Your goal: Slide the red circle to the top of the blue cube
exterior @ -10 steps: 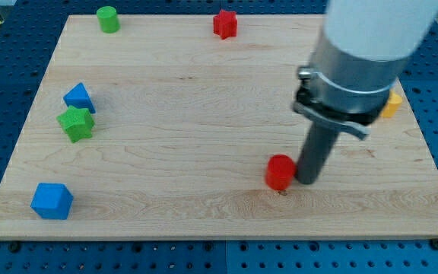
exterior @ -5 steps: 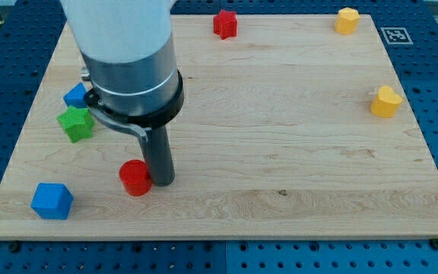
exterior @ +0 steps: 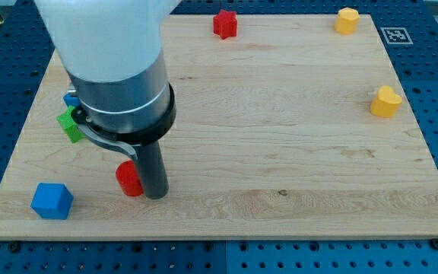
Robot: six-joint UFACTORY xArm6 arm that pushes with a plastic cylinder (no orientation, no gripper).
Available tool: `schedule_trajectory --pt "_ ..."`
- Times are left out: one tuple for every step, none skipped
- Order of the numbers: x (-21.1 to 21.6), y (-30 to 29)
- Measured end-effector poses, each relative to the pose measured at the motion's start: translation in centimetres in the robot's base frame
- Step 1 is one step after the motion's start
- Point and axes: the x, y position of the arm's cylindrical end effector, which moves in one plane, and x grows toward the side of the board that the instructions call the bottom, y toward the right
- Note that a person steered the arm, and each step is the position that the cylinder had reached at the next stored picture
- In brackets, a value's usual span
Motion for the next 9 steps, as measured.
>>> schedule_trajectory --pt "-0.5 -2.0" --pt "-0.5 -4.5" --pt "-0.6 -5.1" --pt "-1.5 -4.7" --pt "-2.5 -4.5" --pt "-2.6 -4.5" --pt "-2.6 -5.1" --pt "-2.7 -6.5" --pt "-2.7 -8.3"
